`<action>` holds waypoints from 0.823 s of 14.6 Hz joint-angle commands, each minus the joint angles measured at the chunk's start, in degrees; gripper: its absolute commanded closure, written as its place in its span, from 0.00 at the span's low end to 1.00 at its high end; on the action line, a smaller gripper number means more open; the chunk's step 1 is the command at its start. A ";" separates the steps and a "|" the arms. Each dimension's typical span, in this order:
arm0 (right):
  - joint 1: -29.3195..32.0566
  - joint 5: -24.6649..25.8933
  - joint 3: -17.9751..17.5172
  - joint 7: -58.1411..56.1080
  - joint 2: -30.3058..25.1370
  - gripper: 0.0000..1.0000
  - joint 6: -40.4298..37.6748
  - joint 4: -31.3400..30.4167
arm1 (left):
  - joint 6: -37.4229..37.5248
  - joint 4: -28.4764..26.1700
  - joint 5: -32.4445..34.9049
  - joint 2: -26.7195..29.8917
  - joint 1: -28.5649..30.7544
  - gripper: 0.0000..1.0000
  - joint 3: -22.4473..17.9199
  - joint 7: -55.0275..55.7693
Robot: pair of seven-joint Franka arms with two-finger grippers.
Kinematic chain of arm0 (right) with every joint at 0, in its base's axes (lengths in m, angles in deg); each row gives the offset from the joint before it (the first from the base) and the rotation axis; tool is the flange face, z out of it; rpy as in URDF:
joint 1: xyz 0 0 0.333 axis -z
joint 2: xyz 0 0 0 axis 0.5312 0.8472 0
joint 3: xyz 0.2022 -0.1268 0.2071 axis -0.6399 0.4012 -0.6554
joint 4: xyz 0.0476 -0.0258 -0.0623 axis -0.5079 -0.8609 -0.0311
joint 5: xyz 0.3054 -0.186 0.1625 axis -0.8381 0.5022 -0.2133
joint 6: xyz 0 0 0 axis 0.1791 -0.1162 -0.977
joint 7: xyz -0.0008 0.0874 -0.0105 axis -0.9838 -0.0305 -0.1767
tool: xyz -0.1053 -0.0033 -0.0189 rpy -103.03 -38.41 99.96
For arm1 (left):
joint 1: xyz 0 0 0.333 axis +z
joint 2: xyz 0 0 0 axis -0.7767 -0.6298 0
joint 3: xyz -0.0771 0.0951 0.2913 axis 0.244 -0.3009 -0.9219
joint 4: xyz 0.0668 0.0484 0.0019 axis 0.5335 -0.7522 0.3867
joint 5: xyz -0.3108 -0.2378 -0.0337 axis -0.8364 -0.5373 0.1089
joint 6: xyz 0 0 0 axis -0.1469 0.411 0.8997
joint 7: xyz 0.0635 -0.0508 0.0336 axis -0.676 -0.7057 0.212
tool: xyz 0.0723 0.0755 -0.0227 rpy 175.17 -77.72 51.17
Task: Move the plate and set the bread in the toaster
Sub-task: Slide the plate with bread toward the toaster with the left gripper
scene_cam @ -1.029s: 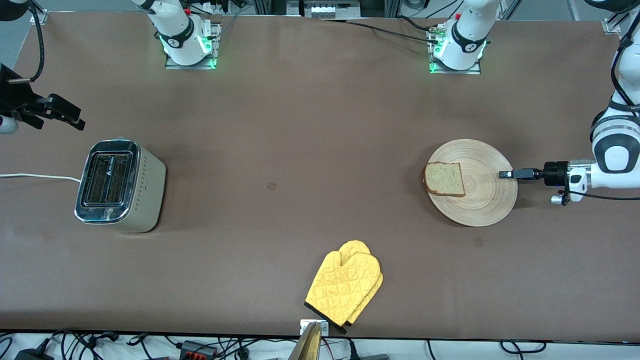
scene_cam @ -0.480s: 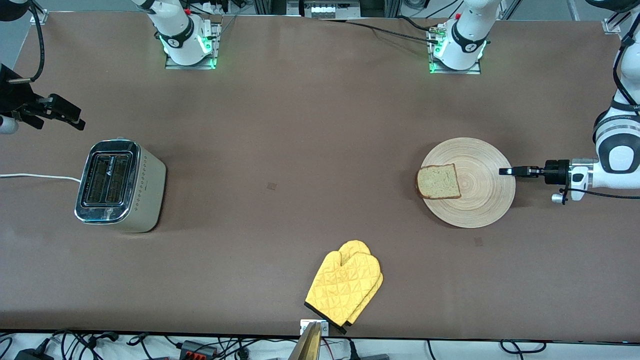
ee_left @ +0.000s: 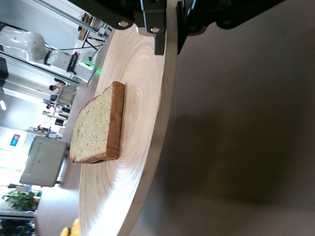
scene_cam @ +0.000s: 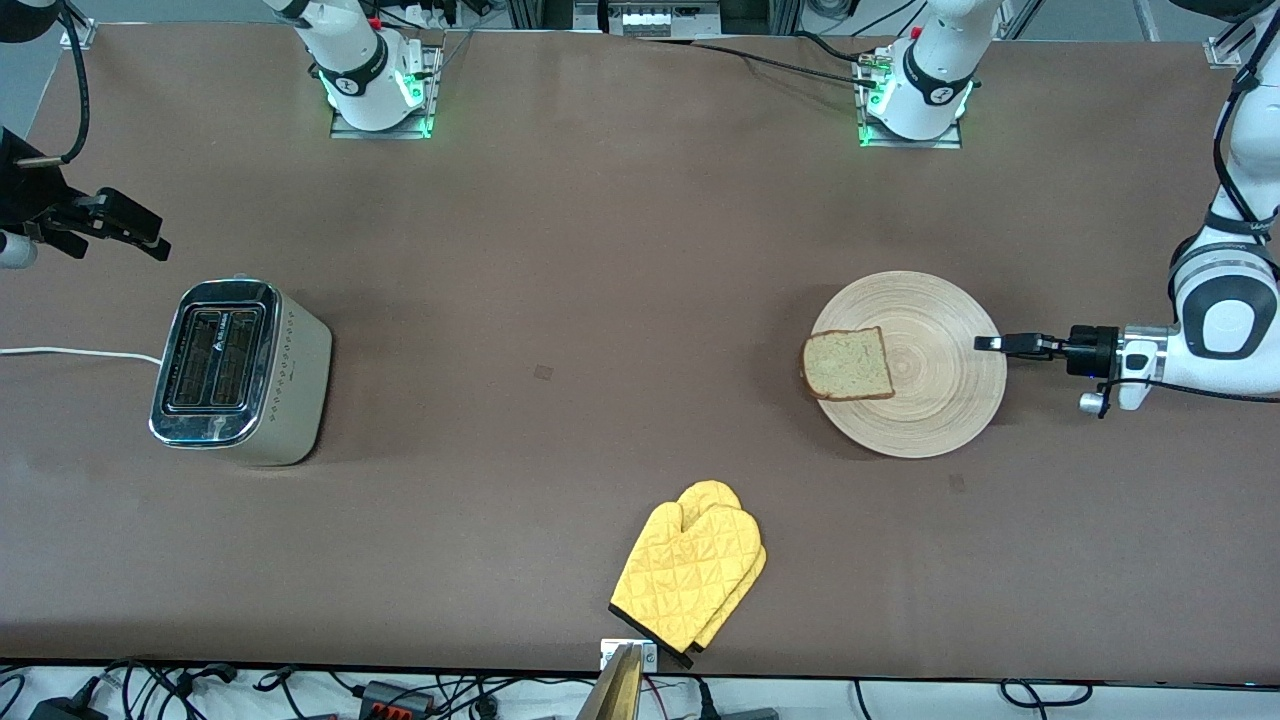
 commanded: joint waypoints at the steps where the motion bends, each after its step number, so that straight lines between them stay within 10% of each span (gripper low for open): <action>1: 0.25 0.75 -0.49 -0.63 -0.69 0.00 0.86 -1.00 | 2.07 0.71 -4.42 -0.04 -1.12 0.99 2.83 -0.75; 12: 0.25 0.75 -0.40 -0.63 -1.04 0.00 2.53 -1.79 | -12.68 0.89 -24.63 -2.84 -27.74 0.99 2.75 0.14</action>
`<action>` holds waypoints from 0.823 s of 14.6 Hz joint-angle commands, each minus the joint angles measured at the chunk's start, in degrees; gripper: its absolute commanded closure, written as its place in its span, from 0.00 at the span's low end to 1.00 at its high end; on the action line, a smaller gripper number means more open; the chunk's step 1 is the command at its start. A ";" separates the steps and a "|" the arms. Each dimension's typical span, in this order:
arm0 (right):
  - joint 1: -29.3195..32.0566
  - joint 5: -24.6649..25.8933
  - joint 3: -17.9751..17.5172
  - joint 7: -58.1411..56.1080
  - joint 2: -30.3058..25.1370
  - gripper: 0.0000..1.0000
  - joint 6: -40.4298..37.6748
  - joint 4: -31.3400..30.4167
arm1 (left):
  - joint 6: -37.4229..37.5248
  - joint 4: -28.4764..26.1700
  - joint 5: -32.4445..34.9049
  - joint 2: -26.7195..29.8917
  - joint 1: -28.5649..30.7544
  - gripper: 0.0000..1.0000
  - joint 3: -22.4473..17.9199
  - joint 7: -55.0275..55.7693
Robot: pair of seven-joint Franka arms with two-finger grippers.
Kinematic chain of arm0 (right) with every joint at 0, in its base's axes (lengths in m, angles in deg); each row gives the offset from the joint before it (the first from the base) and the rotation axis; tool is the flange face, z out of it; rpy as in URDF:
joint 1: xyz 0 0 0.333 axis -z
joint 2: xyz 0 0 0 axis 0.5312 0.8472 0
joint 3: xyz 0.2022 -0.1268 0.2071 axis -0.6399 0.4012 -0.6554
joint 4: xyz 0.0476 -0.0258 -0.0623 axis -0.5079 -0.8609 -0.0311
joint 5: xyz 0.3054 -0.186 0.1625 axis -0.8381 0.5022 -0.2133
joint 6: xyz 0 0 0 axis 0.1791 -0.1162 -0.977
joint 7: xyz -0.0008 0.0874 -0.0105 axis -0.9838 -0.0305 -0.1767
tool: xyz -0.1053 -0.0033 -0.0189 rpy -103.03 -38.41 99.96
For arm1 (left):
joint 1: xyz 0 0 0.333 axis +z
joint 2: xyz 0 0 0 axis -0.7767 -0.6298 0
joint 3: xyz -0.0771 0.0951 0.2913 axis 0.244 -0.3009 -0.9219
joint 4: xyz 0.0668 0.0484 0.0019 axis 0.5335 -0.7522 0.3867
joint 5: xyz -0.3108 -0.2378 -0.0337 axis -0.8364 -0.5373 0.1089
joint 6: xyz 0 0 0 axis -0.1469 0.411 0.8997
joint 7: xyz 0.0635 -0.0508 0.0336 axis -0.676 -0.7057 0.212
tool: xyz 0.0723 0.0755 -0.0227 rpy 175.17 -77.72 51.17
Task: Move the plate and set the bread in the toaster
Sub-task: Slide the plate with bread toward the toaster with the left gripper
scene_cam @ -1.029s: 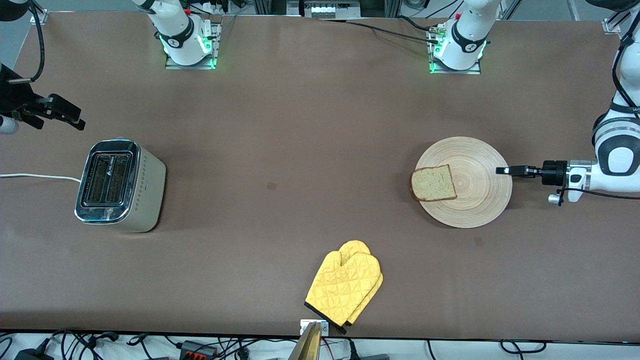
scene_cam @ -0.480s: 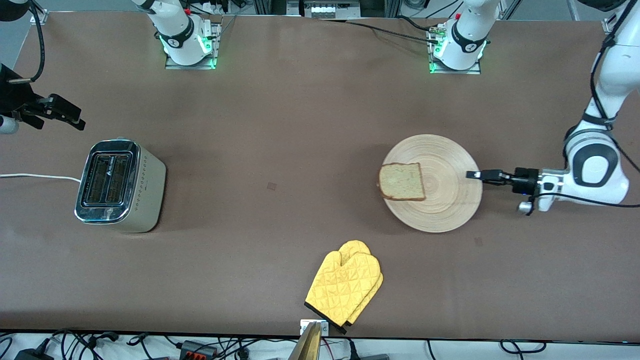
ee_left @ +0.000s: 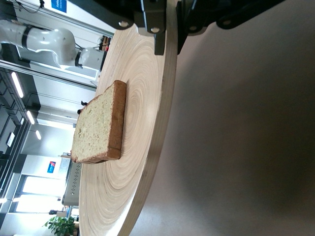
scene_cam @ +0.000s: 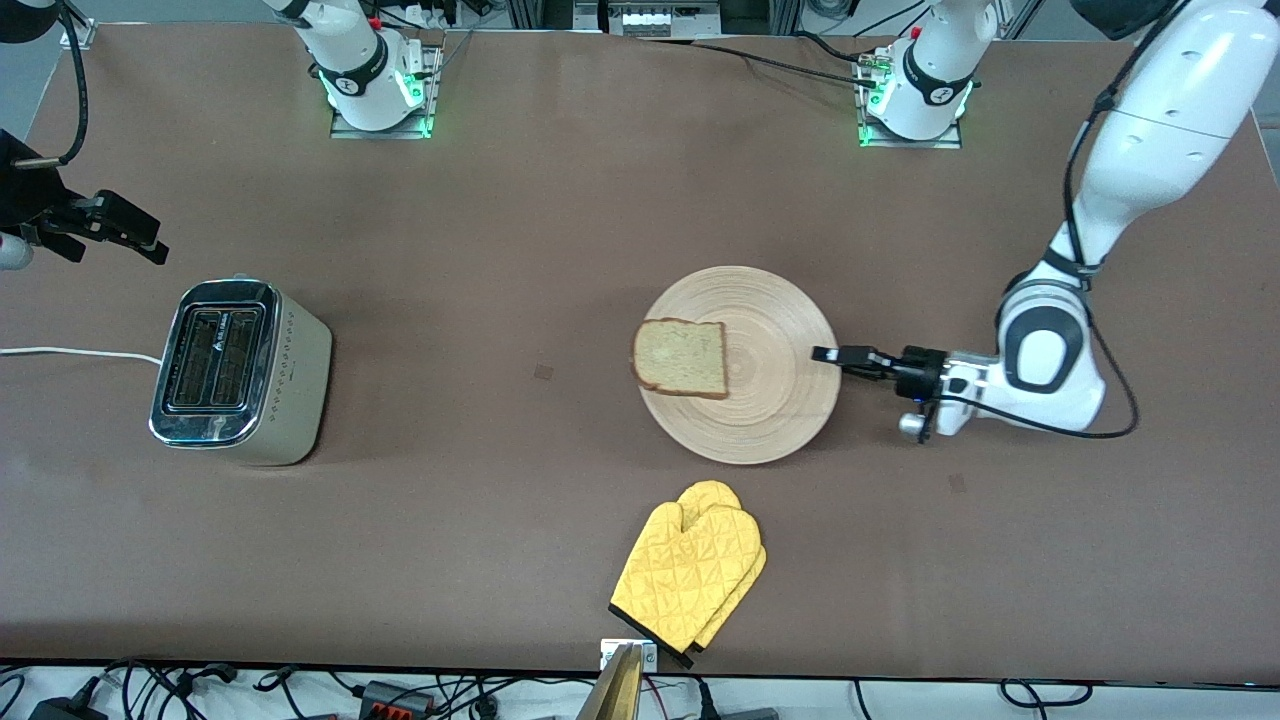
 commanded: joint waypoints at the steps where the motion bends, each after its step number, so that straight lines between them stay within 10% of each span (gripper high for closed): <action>1: 0.25 0.75 -0.39 -0.60 -1.05 0.00 1.18 -1.65 | -2.82 1.07 -6.93 -1.54 -5.28 0.99 -0.09 -0.15; 12: 0.08 0.75 -0.48 0.28 -0.61 0.00 1.80 -2.44 | -11.42 4.67 -10.48 -5.24 -19.00 0.99 -0.89 0.20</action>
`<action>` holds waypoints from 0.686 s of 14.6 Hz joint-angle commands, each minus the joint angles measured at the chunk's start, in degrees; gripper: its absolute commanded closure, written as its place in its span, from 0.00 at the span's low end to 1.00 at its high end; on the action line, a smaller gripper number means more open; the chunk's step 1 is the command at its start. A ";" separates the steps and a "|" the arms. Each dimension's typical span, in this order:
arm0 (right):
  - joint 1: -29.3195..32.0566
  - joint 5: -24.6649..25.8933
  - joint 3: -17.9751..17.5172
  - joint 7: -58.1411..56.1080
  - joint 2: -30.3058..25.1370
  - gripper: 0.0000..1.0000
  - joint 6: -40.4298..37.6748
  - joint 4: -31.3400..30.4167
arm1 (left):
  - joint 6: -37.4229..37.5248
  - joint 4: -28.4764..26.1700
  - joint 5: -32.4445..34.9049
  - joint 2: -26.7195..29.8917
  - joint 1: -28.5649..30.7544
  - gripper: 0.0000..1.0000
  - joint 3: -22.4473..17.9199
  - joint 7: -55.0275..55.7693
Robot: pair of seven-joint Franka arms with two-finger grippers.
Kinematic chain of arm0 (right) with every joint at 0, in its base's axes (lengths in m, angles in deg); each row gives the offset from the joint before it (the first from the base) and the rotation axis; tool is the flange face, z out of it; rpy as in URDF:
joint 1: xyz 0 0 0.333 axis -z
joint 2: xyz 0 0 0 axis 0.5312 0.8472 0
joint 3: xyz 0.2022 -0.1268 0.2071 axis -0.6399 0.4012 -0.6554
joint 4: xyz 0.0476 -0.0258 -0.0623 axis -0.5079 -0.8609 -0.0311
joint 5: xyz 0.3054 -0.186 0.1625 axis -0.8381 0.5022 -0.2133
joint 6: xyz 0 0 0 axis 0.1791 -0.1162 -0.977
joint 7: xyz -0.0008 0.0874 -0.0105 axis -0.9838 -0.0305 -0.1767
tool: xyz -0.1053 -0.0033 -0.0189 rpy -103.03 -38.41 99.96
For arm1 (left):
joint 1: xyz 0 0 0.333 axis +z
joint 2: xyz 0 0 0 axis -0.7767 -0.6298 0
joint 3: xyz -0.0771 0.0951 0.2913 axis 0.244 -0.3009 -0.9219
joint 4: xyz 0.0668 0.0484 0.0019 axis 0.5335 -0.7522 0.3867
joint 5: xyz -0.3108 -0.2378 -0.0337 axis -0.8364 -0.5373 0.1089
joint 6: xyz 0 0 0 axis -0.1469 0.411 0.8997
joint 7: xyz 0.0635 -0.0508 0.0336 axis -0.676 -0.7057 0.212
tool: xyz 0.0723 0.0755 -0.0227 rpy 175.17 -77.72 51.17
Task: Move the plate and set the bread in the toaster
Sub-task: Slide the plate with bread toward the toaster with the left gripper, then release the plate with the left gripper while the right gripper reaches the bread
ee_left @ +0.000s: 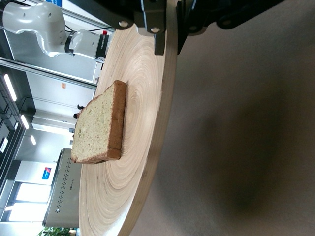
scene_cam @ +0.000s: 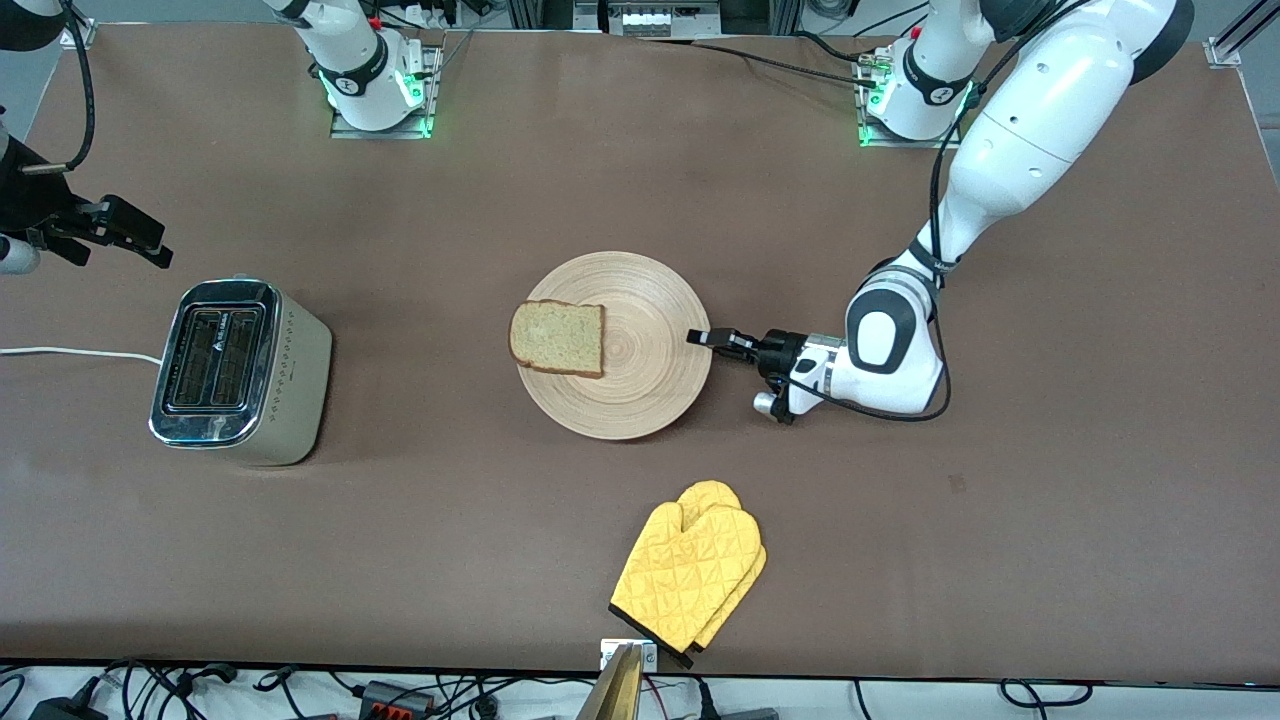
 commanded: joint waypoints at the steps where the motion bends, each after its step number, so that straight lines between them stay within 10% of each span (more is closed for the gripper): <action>1: -0.10 0.75 -0.48 0.28 -0.30 0.00 1.10 -1.37 | -2.66 2.19 -1.29 -1.27 -3.12 0.97 -0.55 0.05; 10: -6.59 0.58 -0.48 0.37 6.19 0.00 3.81 -1.28 | -4.16 2.37 -1.11 -2.95 -5.41 0.94 -0.55 -0.04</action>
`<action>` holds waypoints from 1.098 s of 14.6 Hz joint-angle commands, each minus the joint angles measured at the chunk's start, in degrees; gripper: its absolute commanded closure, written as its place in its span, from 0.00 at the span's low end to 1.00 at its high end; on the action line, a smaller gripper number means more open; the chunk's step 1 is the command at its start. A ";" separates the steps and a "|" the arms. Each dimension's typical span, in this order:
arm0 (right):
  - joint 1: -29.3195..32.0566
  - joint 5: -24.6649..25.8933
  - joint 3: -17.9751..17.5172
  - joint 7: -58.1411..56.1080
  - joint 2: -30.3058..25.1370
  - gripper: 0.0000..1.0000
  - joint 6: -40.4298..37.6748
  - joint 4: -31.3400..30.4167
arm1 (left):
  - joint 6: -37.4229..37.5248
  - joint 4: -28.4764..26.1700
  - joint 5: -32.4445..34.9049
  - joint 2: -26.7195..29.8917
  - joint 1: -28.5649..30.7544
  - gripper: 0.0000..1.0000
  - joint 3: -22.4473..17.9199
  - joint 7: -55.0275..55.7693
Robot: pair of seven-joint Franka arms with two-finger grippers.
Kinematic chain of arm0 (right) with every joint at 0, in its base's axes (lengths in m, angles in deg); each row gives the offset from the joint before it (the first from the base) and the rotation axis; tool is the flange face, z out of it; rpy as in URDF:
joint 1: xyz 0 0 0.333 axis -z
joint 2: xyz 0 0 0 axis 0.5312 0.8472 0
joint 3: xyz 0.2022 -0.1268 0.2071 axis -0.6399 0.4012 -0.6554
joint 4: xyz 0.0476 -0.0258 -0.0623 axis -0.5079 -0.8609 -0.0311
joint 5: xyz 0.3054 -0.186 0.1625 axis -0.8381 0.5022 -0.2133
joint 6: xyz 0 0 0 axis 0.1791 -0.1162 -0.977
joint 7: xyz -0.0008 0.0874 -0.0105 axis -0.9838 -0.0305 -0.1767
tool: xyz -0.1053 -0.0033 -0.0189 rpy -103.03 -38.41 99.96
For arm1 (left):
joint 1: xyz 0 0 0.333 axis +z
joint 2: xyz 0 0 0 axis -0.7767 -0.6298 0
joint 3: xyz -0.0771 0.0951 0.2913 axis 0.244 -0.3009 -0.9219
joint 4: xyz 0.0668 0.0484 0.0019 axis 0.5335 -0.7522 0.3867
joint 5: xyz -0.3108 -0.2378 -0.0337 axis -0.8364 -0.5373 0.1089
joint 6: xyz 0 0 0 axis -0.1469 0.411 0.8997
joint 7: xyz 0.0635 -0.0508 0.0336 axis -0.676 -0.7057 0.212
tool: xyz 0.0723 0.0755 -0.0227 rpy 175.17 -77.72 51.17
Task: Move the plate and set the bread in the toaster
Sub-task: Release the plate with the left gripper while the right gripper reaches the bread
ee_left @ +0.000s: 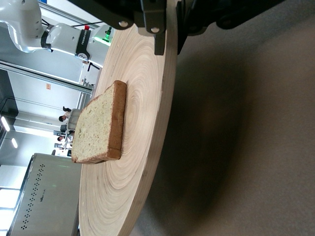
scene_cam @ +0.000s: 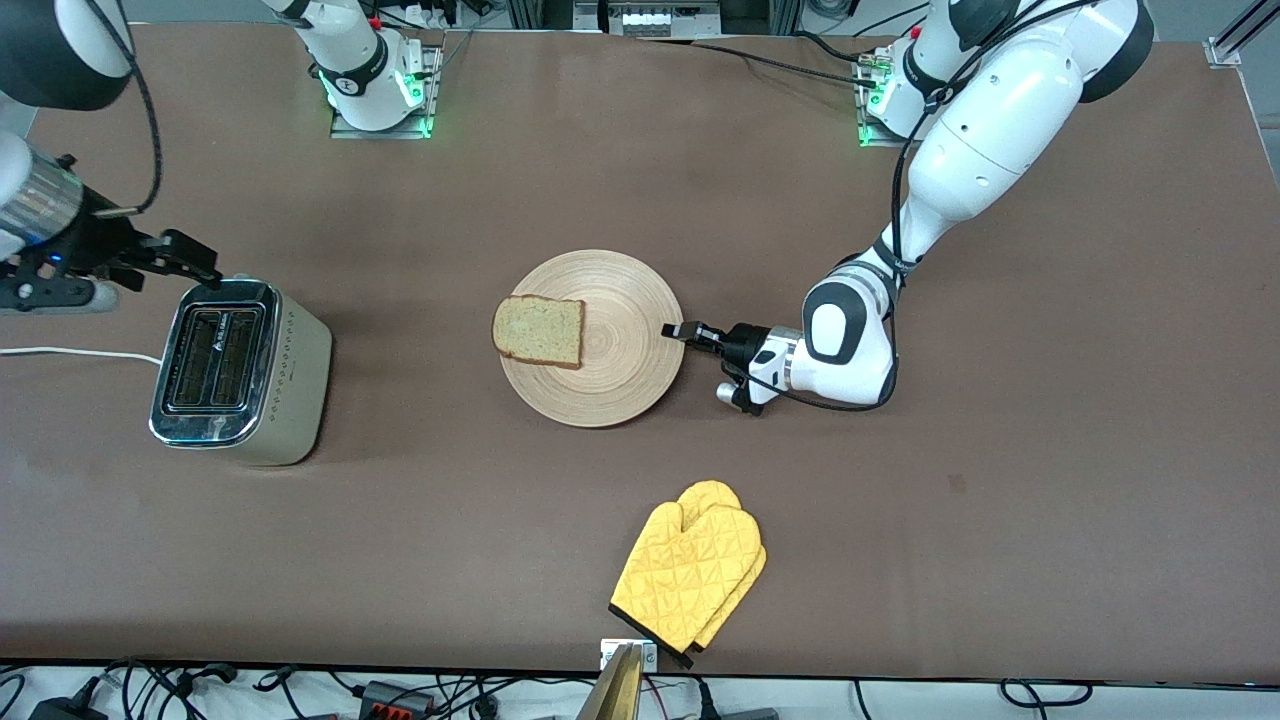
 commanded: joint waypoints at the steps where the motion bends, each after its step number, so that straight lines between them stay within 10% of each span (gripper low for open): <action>1: -3.27 0.58 -0.03 0.62 2.39 0.00 3.28 -0.35 | -0.37 1.67 -1.29 -0.35 -1.08 0.92 -0.34 -0.19; 6: -9.24 0.67 -0.03 8.51 6.17 0.00 3.83 -0.18 | -0.64 3.42 -0.85 -1.32 -0.81 0.62 -0.34 -0.19; 16: -16.63 -0.48 -0.12 16.44 13.73 0.00 8.48 0.53 | 20.95 8.16 16.61 0.44 15.25 0.56 -2.89 0.95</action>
